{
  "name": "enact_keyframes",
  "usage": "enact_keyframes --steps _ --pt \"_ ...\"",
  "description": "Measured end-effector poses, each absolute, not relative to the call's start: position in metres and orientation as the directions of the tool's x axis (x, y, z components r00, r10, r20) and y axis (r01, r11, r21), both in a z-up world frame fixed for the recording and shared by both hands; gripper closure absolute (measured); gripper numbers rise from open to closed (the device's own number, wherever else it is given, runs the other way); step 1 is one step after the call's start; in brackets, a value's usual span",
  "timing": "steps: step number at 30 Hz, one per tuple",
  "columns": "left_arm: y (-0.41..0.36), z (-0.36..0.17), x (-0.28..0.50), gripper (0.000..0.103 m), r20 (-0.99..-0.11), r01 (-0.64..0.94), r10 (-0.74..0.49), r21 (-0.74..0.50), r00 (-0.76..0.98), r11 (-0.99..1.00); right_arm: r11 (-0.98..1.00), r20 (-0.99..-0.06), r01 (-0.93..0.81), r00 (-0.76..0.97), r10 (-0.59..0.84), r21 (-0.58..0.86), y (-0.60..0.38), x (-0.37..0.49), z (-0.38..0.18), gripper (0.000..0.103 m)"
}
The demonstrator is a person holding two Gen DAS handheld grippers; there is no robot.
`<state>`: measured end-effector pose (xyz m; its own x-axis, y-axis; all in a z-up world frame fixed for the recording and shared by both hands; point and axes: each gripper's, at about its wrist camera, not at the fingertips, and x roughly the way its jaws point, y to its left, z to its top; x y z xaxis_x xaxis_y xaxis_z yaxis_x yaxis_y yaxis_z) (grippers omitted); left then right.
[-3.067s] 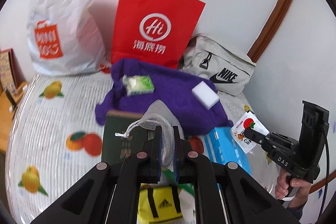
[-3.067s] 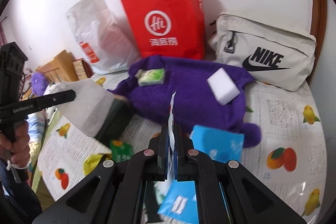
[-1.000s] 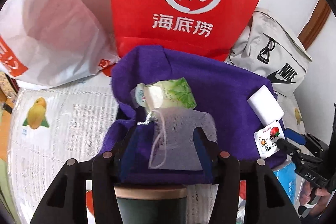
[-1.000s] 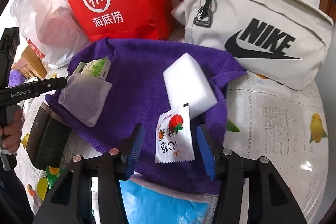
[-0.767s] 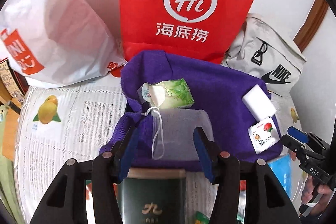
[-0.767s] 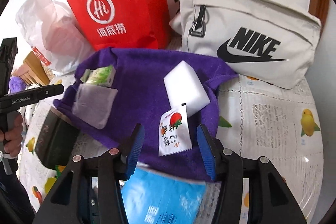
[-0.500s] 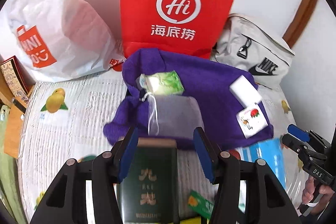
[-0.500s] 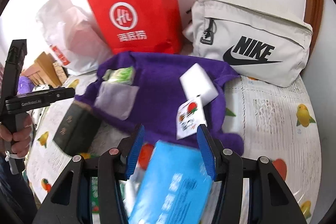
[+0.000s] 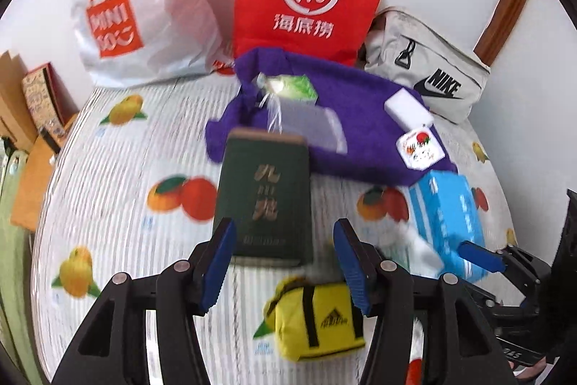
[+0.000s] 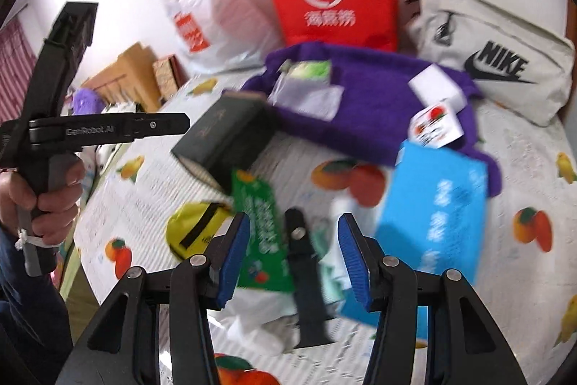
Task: Organize soft objects
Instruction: 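Grasp the green snack packet with the right tool, then lift the green snack packet with the right tool while the left tool grasps the yellow Adidas pouch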
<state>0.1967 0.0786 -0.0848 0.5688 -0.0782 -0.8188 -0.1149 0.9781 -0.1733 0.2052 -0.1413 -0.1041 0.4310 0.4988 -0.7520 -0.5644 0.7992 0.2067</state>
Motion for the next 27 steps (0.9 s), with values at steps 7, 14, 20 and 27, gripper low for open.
enact_keyframes --steps 7,14,20,27 --pt "0.086 -0.103 0.17 0.049 -0.826 -0.133 -0.098 -0.204 0.554 0.97 0.771 -0.772 -0.615 0.406 0.489 0.165 -0.118 0.191 -0.12 0.068" --pt "0.096 -0.108 0.162 0.049 -0.828 -0.143 -0.111 -0.224 0.55 0.964 0.762 -0.807 -0.628 0.364 0.466 0.157 -0.105 0.191 -0.133 0.077" --pt "0.097 -0.115 0.159 0.049 -0.831 -0.139 -0.124 -0.234 0.542 0.962 0.757 -0.828 -0.636 0.339 0.447 0.149 -0.094 0.194 -0.143 0.072" --pt "0.101 -0.125 0.158 0.049 -0.84 -0.142 -0.138 -0.246 0.525 0.959 0.769 -0.841 -0.626 0.342 0.419 0.129 -0.081 0.208 -0.149 0.053"
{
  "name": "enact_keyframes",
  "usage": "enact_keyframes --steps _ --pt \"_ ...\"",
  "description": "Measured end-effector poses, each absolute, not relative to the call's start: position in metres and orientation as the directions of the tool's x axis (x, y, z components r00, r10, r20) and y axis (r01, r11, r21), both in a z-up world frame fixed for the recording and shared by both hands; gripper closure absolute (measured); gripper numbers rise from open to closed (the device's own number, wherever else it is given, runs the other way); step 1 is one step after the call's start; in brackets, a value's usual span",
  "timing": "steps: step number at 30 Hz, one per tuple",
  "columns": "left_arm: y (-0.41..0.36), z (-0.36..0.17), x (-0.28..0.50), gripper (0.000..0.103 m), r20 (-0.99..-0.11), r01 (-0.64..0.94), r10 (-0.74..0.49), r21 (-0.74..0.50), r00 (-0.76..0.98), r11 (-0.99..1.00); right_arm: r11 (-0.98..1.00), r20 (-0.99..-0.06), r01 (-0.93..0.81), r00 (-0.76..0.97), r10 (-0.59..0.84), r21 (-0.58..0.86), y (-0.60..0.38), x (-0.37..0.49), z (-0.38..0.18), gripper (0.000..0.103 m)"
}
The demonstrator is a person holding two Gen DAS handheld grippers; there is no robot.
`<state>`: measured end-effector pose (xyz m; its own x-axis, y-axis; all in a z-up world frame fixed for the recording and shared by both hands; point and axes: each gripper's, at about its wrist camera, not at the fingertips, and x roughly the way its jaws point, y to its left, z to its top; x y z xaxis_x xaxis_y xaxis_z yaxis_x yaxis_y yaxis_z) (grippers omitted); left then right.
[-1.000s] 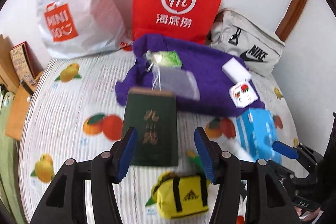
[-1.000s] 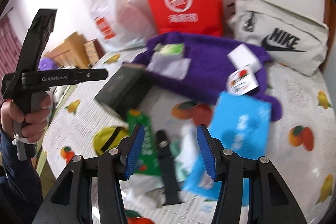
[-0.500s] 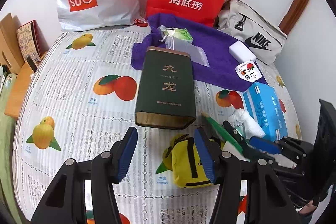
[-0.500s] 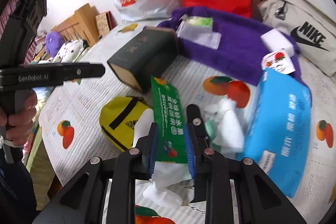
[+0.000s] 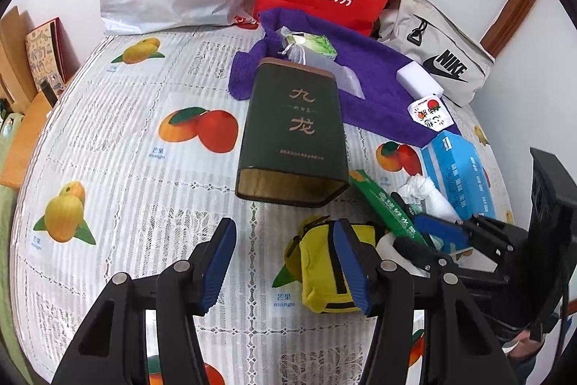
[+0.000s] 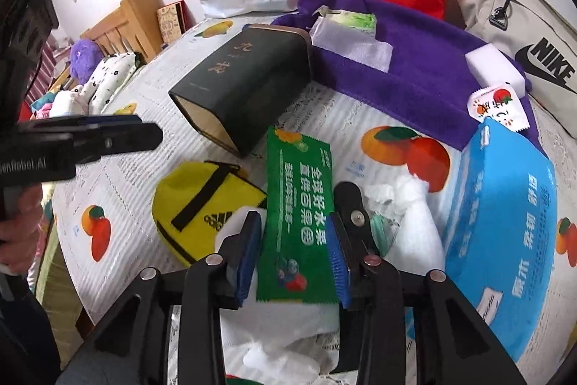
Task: Organize soft objects
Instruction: 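Lift the green snack packet with the right tool while the left tool grasps the yellow Adidas pouch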
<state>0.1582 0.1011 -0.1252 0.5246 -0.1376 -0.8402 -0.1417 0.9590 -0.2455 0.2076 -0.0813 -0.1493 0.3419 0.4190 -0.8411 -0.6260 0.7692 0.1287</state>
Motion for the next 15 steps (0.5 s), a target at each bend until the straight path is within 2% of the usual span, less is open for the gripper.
enact_keyframes --steps 1,2,9,11,12,15 --pt "0.103 -0.126 0.158 0.049 -0.84 -0.145 -0.138 -0.248 0.525 0.958 0.768 -0.841 -0.628 0.344 0.417 0.124 -0.079 0.21 -0.15 0.044" --pt "0.104 -0.126 0.159 0.049 -0.84 -0.15 -0.14 -0.252 0.524 0.956 0.771 -0.841 -0.627 0.352 0.41 0.113 -0.077 0.212 -0.151 0.043" --pt "0.109 -0.124 0.157 0.049 -0.835 -0.147 -0.143 -0.258 0.532 0.955 0.788 -0.852 -0.598 0.328 0.408 0.147 -0.069 0.231 -0.163 0.044" --pt "0.109 -0.125 0.157 0.049 -0.835 -0.148 -0.145 -0.26 0.53 0.954 0.777 -0.85 -0.608 0.312 0.425 0.165 -0.067 0.231 -0.165 0.054" --pt "0.109 -0.126 0.157 0.049 -0.837 -0.148 -0.146 -0.26 0.528 0.954 0.775 -0.851 -0.61 0.308 0.426 0.167 -0.067 0.23 -0.166 0.066" --pt "0.109 -0.13 0.158 0.049 -0.84 -0.144 -0.151 -0.261 0.521 0.954 0.769 -0.847 -0.603 0.28 0.452 0.211 -0.071 0.229 -0.166 0.067"
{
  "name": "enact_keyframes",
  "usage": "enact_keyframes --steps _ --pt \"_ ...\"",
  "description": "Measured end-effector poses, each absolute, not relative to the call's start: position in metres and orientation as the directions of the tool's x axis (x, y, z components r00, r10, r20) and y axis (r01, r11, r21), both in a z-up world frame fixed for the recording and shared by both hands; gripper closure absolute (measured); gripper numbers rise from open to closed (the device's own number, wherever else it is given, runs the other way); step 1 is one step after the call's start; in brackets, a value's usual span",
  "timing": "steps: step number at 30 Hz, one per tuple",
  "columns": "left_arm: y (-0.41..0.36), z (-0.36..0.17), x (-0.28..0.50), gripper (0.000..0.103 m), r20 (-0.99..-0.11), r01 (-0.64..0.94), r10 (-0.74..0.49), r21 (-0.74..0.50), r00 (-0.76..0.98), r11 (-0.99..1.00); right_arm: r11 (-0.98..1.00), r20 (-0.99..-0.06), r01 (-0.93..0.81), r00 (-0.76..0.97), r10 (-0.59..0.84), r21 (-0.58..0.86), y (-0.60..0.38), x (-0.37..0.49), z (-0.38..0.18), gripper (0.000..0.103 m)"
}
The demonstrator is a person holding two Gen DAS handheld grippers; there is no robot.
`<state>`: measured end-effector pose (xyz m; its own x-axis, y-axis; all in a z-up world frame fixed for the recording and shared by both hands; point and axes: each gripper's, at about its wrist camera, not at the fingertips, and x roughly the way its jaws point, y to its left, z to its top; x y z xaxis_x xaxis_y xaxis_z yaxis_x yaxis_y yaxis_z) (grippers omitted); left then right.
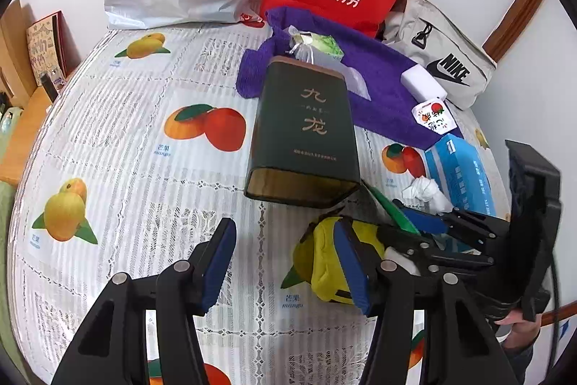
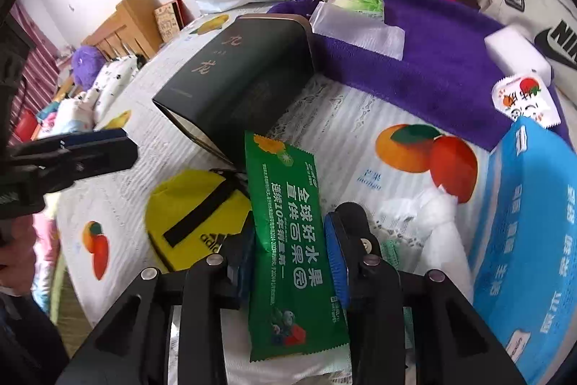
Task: Organize soft objects
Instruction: 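Lift the green snack packet with the right tool while the left tool grasps the yellow Adidas pouch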
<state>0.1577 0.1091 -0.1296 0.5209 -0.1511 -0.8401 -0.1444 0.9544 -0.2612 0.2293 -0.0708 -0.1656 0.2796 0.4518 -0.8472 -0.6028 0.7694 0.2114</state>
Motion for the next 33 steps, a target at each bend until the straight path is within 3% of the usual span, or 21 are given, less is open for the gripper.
enact_keyframes --steps 7,20,23,33 --pt "0.106 -0.134 0.156 0.049 -0.846 -0.134 -0.171 -0.273 0.504 0.953 0.771 -0.856 -0.582 0.231 0.462 0.259 -0.073 0.232 -0.175 0.06" --pt "0.101 -0.133 0.148 0.049 -0.845 -0.117 -0.174 -0.268 0.506 0.956 0.781 -0.798 -0.564 0.323 0.509 0.27 -0.094 0.222 -0.14 0.063" --pt "0.093 -0.136 0.148 0.042 -0.84 -0.086 -0.198 -0.277 0.505 0.957 0.785 -0.78 -0.558 0.353 0.517 0.268 -0.103 0.219 -0.129 0.063" --pt "0.072 -0.168 0.159 0.041 -0.851 -0.061 -0.226 -0.288 0.475 0.956 0.794 -0.747 -0.549 0.407 0.526 0.261 -0.132 0.201 -0.111 0.063"
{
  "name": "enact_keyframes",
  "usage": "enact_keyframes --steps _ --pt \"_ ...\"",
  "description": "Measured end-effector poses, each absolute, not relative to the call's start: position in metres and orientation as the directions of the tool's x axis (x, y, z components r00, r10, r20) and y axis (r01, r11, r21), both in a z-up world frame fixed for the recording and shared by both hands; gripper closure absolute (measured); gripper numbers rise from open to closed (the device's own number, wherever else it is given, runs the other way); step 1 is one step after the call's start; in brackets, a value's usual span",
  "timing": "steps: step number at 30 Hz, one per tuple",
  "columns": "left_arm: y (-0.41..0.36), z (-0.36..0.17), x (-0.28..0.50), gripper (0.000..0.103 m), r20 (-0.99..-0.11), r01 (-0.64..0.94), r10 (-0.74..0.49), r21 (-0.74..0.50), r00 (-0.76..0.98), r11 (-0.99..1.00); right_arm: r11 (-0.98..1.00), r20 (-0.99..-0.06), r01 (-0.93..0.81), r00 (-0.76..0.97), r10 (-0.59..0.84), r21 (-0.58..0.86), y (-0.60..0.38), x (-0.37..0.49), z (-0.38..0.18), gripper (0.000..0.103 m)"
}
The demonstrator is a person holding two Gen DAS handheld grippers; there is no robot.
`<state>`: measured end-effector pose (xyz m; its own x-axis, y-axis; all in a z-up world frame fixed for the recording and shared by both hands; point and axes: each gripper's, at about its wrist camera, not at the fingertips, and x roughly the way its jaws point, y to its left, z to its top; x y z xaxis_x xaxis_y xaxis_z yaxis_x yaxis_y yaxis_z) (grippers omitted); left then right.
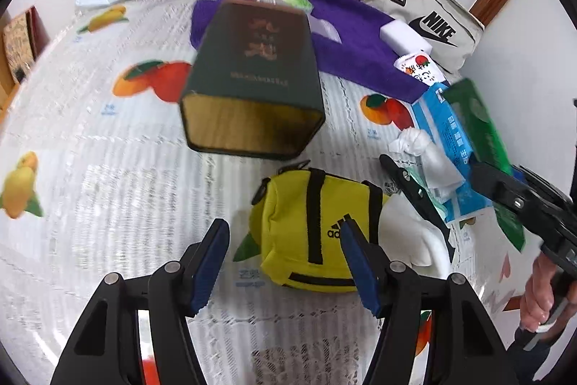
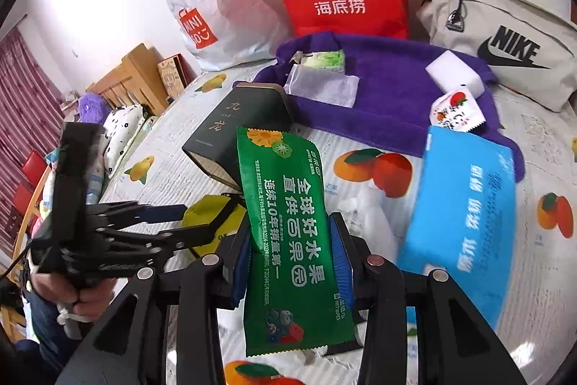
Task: Organize soft objects
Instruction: 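Lift the green snack packet with the right tool while the left tool grasps the yellow Adidas pouch, then carry the green packet and yellow pouch over the purple towel with both tools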
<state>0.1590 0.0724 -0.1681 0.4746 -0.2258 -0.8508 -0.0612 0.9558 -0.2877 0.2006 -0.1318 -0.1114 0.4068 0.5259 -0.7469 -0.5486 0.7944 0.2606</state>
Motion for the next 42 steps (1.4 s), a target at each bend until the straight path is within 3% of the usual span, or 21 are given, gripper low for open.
enact_keyframes --steps 3,5,8,20,42 --pt "0.068 -0.175 0.162 0.048 -0.842 -0.046 -0.216 -0.274 0.494 0.961 0.804 -0.752 -0.542 0.418 0.51 0.244 -0.139 0.194 -0.113 0.064" --pt "0.066 -0.177 0.163 0.07 -0.831 -0.027 -0.248 -0.3 0.499 0.953 0.81 -0.755 -0.536 0.424 0.501 0.236 -0.145 0.19 -0.113 0.064" --pt "0.067 -0.18 0.163 0.079 -0.812 -0.015 -0.294 -0.348 0.505 0.937 0.823 -0.748 -0.514 0.441 0.496 0.242 -0.157 0.186 -0.111 0.064" --pt "0.082 -0.122 0.134 0.089 -0.758 0.017 -0.24 -0.29 0.606 0.957 0.842 -0.727 -0.474 0.479 0.492 0.257 -0.177 0.183 -0.098 0.063" --pt "0.099 -0.053 0.125 0.09 -0.687 -0.018 -0.155 -0.238 0.71 0.971 0.855 -0.692 -0.464 0.538 0.481 0.233 -0.185 0.188 -0.064 0.064"
